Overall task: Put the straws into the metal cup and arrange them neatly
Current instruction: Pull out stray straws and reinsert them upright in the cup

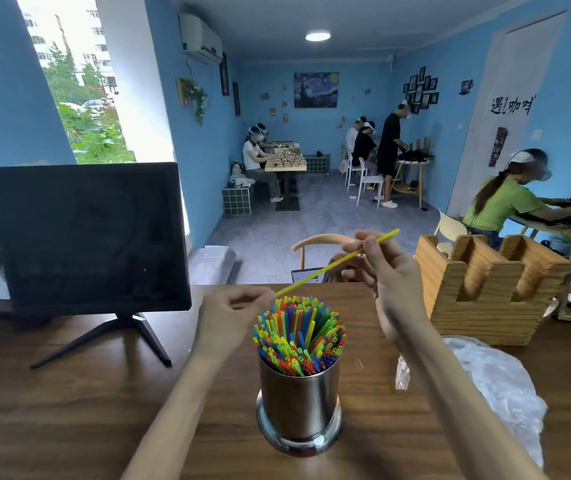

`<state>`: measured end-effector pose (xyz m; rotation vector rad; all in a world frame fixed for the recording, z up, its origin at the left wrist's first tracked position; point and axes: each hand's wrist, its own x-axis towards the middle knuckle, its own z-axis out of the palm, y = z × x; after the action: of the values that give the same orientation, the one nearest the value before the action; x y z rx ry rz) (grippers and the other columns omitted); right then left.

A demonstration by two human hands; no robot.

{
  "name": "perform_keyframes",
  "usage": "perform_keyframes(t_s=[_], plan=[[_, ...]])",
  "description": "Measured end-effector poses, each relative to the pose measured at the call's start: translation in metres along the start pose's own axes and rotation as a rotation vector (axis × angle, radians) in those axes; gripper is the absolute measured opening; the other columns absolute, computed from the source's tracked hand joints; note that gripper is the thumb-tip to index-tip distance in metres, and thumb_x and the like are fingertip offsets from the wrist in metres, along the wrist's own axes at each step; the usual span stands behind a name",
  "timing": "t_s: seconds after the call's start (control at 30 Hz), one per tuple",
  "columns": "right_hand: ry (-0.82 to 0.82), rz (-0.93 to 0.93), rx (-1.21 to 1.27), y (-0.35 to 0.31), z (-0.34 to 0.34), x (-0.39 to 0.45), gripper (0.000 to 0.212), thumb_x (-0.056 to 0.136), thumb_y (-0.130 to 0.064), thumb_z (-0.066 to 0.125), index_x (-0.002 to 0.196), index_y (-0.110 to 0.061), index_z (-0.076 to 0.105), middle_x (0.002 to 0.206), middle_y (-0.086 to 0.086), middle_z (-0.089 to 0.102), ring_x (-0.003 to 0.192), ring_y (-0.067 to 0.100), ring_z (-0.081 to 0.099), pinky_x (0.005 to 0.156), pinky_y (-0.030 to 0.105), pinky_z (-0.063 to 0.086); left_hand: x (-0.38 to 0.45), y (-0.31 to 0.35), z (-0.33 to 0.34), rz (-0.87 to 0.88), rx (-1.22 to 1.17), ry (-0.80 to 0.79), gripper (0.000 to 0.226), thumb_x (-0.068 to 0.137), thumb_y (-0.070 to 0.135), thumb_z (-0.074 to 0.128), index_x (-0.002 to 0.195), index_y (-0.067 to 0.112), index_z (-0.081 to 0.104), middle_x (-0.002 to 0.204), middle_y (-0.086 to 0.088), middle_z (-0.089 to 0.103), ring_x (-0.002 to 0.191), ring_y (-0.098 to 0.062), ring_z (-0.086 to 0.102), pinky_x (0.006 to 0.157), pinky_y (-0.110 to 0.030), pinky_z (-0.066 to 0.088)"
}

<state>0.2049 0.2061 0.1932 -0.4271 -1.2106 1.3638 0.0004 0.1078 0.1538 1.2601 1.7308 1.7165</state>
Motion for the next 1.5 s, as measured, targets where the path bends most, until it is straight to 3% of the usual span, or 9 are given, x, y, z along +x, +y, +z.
perform_keyframes(t_s=[0.2, 0.37, 0.53, 0.7, 0.87, 1.03, 1.17, 1.33, 1.5], plan=[[-0.107, -0.206, -0.511, 0.013, -0.003, -0.006, 0.027, 0.104, -0.013, 0.055, 0.124, -0.029, 0.059, 0.083, 0.006, 0.074, 0.078, 0.018, 0.074, 0.063, 0.022, 0.051, 0.024, -0.012, 0.013, -0.024, 0.314, -0.174, 0.020, 0.087, 0.035, 0.079, 0.106, 0.028, 0.079, 0.093, 0.018, 0.073, 0.087, 0.005, 0.065, 0.069, -0.007, 0.047], [-0.333, -0.106, -0.777, 0.029, -0.006, -0.017, 0.033, 0.103, -0.024, 0.058, 0.136, -0.031, 0.057, 0.089, -0.007, 0.076, 0.084, 0.007, 0.073, 0.085, 0.035, 0.059, 0.037, -0.011, 0.017, -0.017, 0.372, -0.240, 0.008, 0.089, 0.025, 0.078, 0.095, 0.022, 0.083, 0.088, 0.012, 0.077, 0.079, 0.008, 0.067, 0.065, -0.004, 0.047], [-0.399, -0.082, -0.912, 0.030, -0.006, -0.023, 0.030, 0.101, -0.030, 0.062, 0.129, -0.037, 0.058, 0.090, -0.016, 0.076, 0.095, -0.004, 0.069, 0.088, 0.029, 0.058, 0.041, -0.005, 0.011, -0.014, 0.342, -0.216, 0.004, 0.082, 0.028, 0.084, 0.085, 0.025, 0.082, 0.077, 0.014, 0.075, 0.076, 0.008, 0.066, 0.064, -0.008, 0.045], [-0.512, 0.010, -1.060, 0.039, -0.003, -0.025, 0.043, 0.103, -0.023, 0.056, 0.138, -0.039, 0.037, 0.103, -0.013, 0.076, 0.105, 0.005, 0.063, 0.096, 0.033, 0.047, 0.045, 0.029, -0.001, 0.084, 0.213, -0.094, 0.006, 0.079, 0.026, 0.085, 0.080, 0.029, 0.080, 0.078, 0.014, 0.077, 0.077, 0.003, 0.068, 0.070, -0.010, 0.048], [-0.605, -0.045, -1.346, 0.045, -0.001, -0.024, 0.024, 0.106, -0.033, 0.048, 0.120, -0.038, 0.067, 0.121, -0.017, 0.061, 0.118, 0.012, 0.042, 0.094, 0.037, 0.026, 0.031, 0.078, -0.011, 0.323, 0.018, -0.005, 0.009, 0.083, 0.015, 0.082, 0.084, 0.024, 0.080, 0.076, 0.005, 0.077, 0.066, -0.008, 0.067, 0.063, -0.019, 0.053], [-0.285, -0.081, -1.036, 0.031, 0.013, -0.026, 0.037, 0.104, -0.044, 0.047, 0.100, -0.024, 0.079, 0.090, -0.012, 0.067, 0.093, 0.008, 0.056, 0.084, 0.035, 0.040, 0.005, 0.102, -0.015, 0.483, -0.091, 0.034, 0.009, 0.077, 0.021, 0.082, 0.086, 0.024, 0.079, 0.079, 0.007, 0.078, 0.069, -0.011, 0.071, 0.069, -0.021, 0.055], [-0.264, 0.478, -0.317, -0.001, 0.030, -0.017, 0.060, 0.105, -0.050, 0.038, 0.101, -0.002, 0.073, 0.079, 0.014, 0.075, 0.059, 0.016, 0.066, 0.056, 0.025, 0.042, -0.016, 0.102, -0.009, 0.529, -0.014, -0.117, 0.009, 0.074, 0.023, 0.082, 0.082, 0.025, 0.079, 0.078, 0.011, 0.077, 0.071, -0.005, 0.072, 0.070, -0.019, 0.057], [-0.181, 0.697, 0.020, 0.000, 0.034, -0.003, 0.026, 0.097, -0.027, 0.062, 0.098, -0.003, 0.072, 0.081, 0.009, 0.076, 0.059, 0.013, 0.071, 0.052, 0.021, 0.058, -0.022, 0.077, -0.001, 0.636, 0.119, -0.261, 0.011, 0.076, 0.013, 0.088, 0.084, 0.017, 0.083, 0.084, 0.010, 0.078, 0.081, -0.008, 0.074, 0.081, -0.023, 0.056], [-0.225, 0.572, -0.074, -0.001, 0.027, 0.013, 0.018, 0.095, -0.013, 0.066, 0.110, -0.005, 0.071, 0.094, 0.007, 0.077, 0.055, 0.012, 0.066, 0.051, 0.023, 0.055, -0.021, 0.053, 0.000, 0.592, 0.268, -0.307, 0.022, 0.074, 0.017, 0.090, 0.091, 0.028, 0.082, 0.099, 0.016, 0.074, 0.101, -0.008, 0.069, 0.092, -0.030, 0.053]])
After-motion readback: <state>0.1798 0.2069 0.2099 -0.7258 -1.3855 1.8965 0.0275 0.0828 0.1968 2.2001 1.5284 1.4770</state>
